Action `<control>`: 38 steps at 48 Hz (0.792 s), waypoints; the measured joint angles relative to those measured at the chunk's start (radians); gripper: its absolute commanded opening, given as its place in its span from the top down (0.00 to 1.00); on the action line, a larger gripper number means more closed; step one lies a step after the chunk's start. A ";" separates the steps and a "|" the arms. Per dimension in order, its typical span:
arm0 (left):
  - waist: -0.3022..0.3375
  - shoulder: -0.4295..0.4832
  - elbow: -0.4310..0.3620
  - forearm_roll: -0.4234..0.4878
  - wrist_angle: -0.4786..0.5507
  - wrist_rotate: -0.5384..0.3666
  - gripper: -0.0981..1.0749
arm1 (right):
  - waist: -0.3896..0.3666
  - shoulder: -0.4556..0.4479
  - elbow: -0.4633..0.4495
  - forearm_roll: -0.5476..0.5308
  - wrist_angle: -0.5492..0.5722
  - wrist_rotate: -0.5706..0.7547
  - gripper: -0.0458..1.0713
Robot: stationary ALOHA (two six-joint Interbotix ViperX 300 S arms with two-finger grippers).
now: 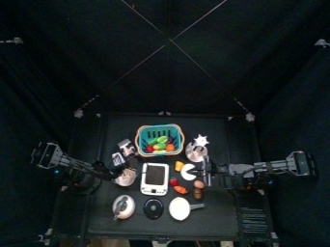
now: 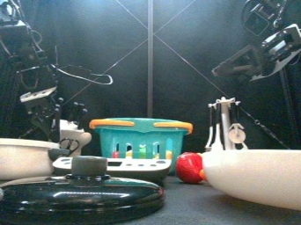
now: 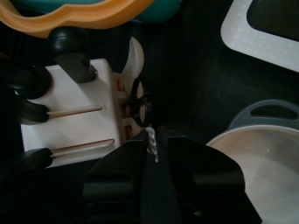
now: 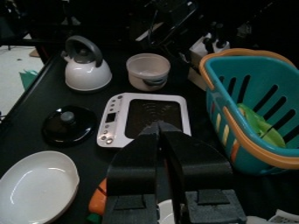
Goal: Grab fork
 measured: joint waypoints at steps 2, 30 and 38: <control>0.000 0.000 0.000 0.002 0.000 -0.003 0.45 | 0.002 0.000 0.000 0.000 -0.002 0.000 0.95; -0.002 -0.006 0.011 0.011 0.000 -0.018 0.49 | 0.002 0.000 0.002 -0.002 -0.002 0.000 0.95; -0.002 -0.006 0.011 0.012 0.002 -0.020 0.49 | 0.006 0.000 0.000 -0.002 -0.002 0.000 0.95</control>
